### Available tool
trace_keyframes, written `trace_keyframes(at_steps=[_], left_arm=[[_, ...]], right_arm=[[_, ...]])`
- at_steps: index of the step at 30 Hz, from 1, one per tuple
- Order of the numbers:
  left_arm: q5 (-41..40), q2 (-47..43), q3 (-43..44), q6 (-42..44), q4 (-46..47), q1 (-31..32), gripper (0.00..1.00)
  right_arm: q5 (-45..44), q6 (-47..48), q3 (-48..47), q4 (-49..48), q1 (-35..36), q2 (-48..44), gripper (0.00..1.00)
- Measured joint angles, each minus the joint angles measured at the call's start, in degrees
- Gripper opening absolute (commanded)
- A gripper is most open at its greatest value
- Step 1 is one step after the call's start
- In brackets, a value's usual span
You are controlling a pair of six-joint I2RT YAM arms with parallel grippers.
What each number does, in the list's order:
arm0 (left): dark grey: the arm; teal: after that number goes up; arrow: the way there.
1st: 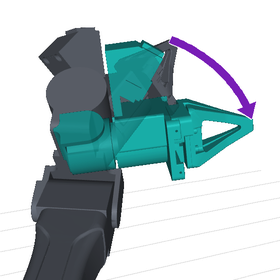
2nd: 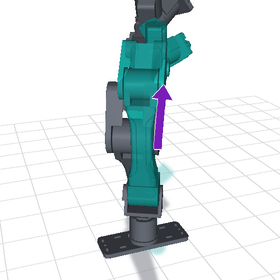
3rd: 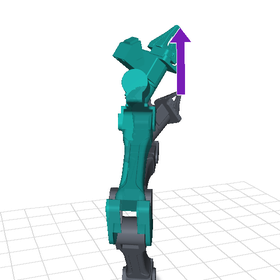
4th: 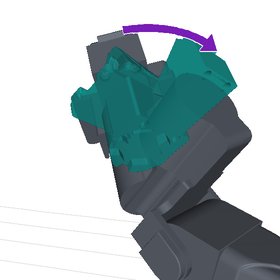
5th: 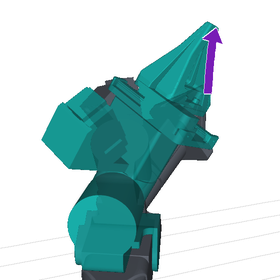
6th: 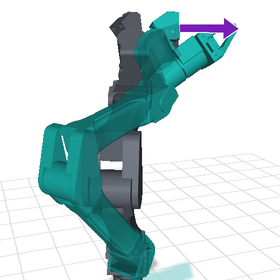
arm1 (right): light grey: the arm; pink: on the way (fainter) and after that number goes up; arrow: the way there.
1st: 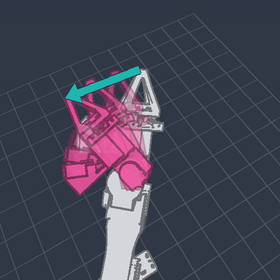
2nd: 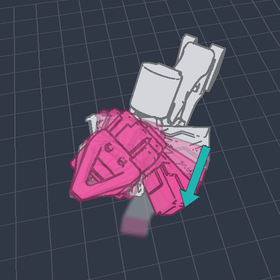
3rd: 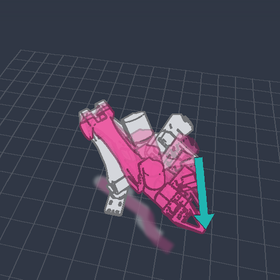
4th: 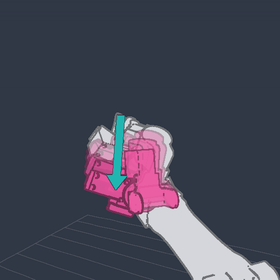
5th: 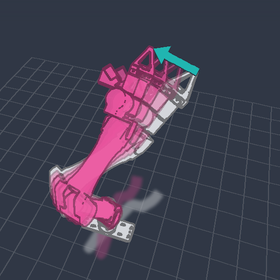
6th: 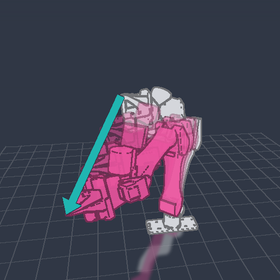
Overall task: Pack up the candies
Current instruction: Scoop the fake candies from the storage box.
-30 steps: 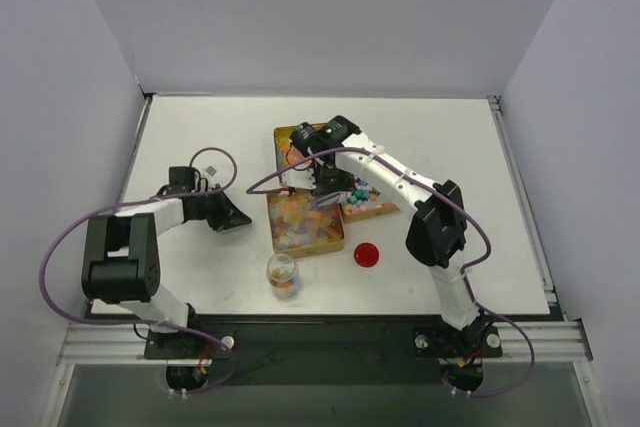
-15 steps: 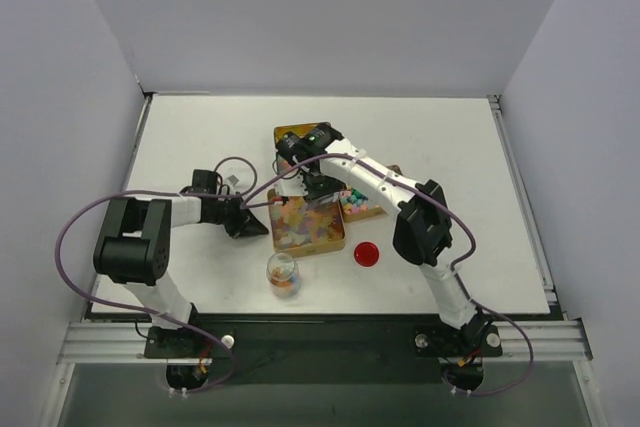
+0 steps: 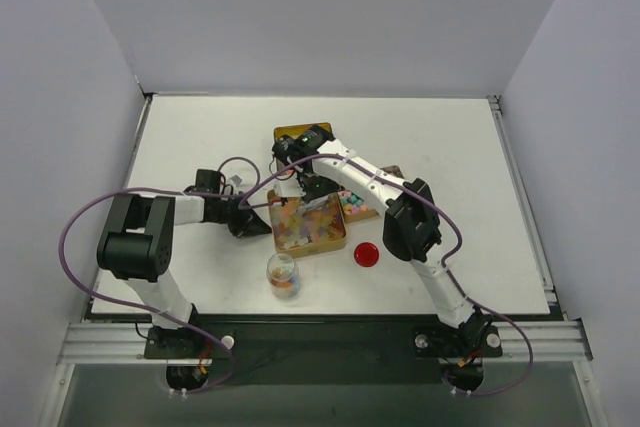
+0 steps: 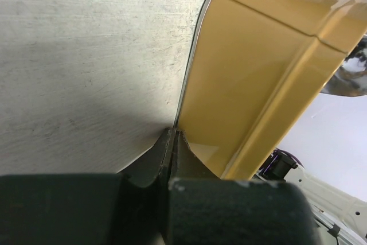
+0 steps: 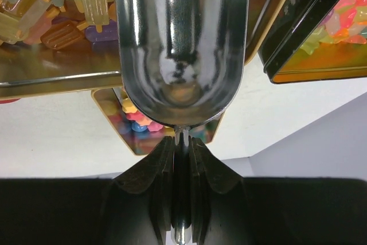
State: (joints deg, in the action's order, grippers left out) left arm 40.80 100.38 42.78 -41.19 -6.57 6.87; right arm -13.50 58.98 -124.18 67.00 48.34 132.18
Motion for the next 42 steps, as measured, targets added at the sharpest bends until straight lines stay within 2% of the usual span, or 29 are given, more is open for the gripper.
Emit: trace_keyframes(at_steps=[8,12,16,27,36,42], left_arm=[[0.11,0.26,0.0,-0.83,0.74,0.09,0.0],[0.74,0.81,0.02,-1.66,1.6,0.11,0.0],[1.03,1.11,0.24,-1.81,1.75,0.0,0.0],[1.29,2.03,1.22,-2.4,3.04,-0.5,0.0],[4.48,2.8,2.49,-5.79,8.0,-0.98,0.0],[5.38,2.78,2.45,-7.37,9.68,-1.03,0.0]], right_arm=[[0.83,3.52,0.98,-1.38,0.98,0.0,0.0],[1.62,6.32,7.58,-5.11,4.15,-0.48,0.0],[2.14,8.33,10.88,-4.55,6.29,-0.44,0.0],[6.58,13.09,13.14,-7.82,5.86,-2.08,0.0],[15.58,13.07,18.08,-14.4,6.14,-6.21,0.0],[17.42,10.08,18.88,-16.28,6.58,-6.19,0.0]])
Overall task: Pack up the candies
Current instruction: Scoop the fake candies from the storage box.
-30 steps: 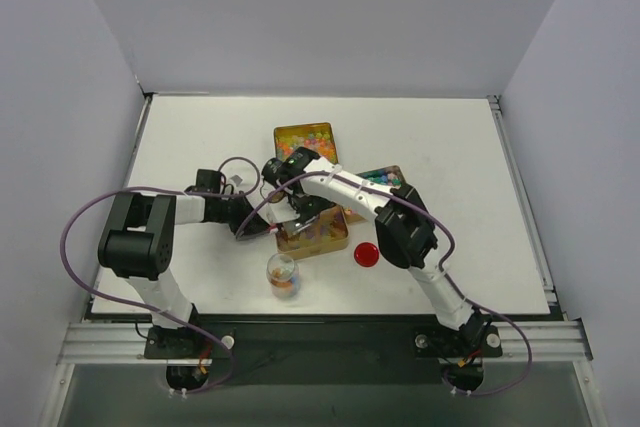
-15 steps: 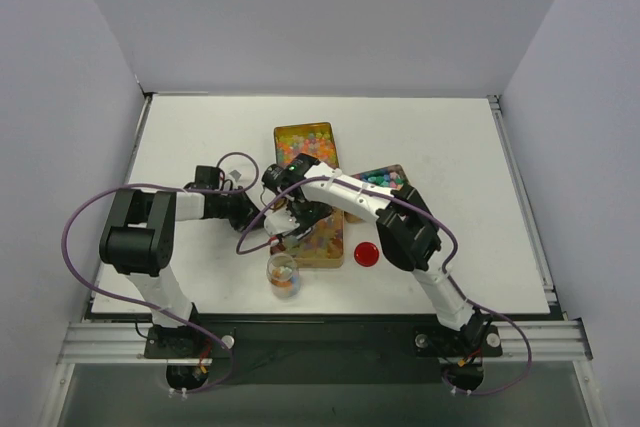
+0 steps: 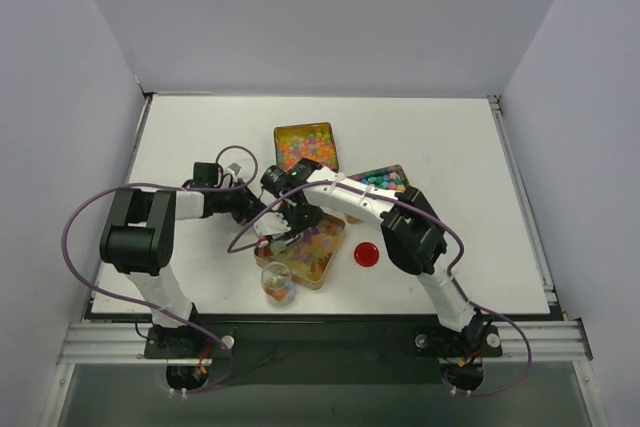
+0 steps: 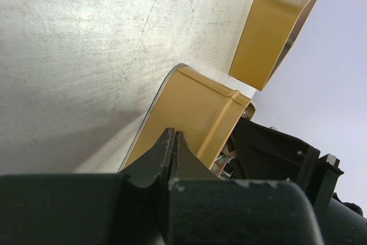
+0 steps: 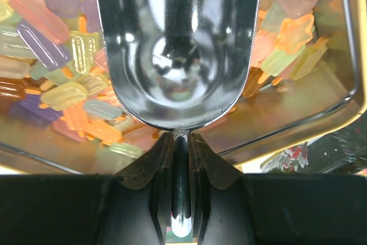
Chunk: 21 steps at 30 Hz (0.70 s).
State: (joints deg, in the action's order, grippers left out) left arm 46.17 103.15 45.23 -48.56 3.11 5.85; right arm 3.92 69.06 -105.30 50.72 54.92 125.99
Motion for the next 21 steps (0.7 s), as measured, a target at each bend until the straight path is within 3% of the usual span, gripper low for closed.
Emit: trace_keyframes(at_steps=[15,21], left_arm=[[0.31,-3.63,-0.7,-1.18,-0.42,-1.55,0.02],[-4.28,-9.2,1.7,4.09,-15.39,-9.97,0.0]], right_arm=[[-3.67,-12.5,0.07,-2.38,0.72,0.48,0.0],[-3.45,-15.58,1.31,-4.26,0.61,0.48,0.0]])
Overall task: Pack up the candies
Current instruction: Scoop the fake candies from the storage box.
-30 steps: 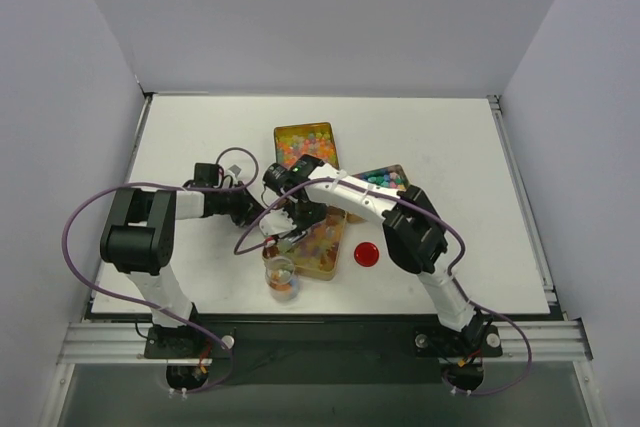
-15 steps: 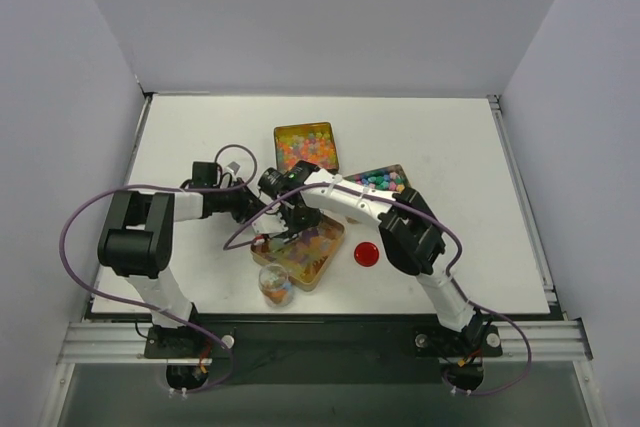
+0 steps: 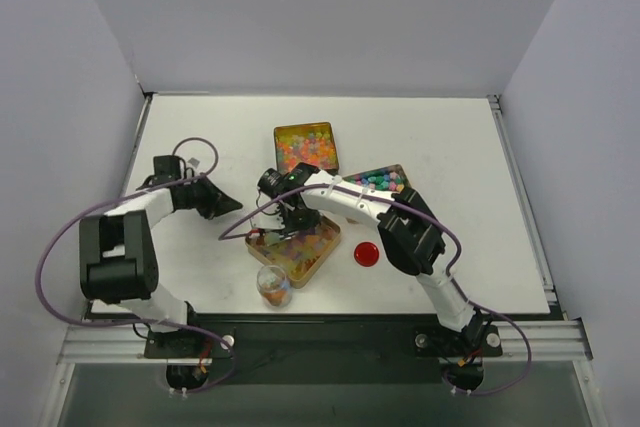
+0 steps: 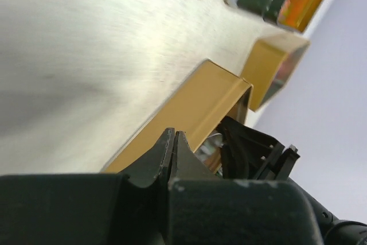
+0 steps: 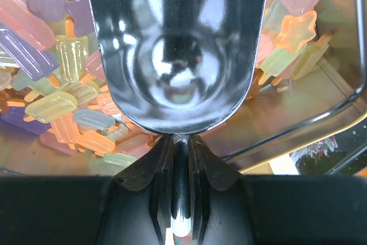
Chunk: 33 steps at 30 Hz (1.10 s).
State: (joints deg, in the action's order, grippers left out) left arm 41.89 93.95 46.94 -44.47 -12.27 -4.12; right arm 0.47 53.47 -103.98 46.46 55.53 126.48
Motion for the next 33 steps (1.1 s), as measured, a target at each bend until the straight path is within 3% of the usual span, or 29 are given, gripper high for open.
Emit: trace_keyframes(at_steps=[3,6,15,27,33], left_arm=[[-5.05,-6.25,0.76,3.63,-8.5,-4.04,0.0],[-6.82,-10.38,-0.57,4.96,-12.09,-3.89,0.0],[-8.76,-7.13,-12.13,2.6,-15.56,-1.99,0.0],[-3.67,-6.82,-16.72,-5.9,-6.75,5.97,0.0],[-2.12,-5.62,-17.03,-8.28,-4.52,7.04,0.0]], right_arm=[[-0.83,0.13,0.13,-0.2,0.02,-0.02,0.0],[-2.08,0.81,0.17,-0.46,0.02,-0.04,0.0],[-6.1,4.28,0.44,-1.07,1.01,-0.31,0.0],[-10.56,7.04,2.23,-1.29,3.39,-1.46,0.0],[-10.86,4.92,0.48,0.46,3.39,-1.14,0.0]])
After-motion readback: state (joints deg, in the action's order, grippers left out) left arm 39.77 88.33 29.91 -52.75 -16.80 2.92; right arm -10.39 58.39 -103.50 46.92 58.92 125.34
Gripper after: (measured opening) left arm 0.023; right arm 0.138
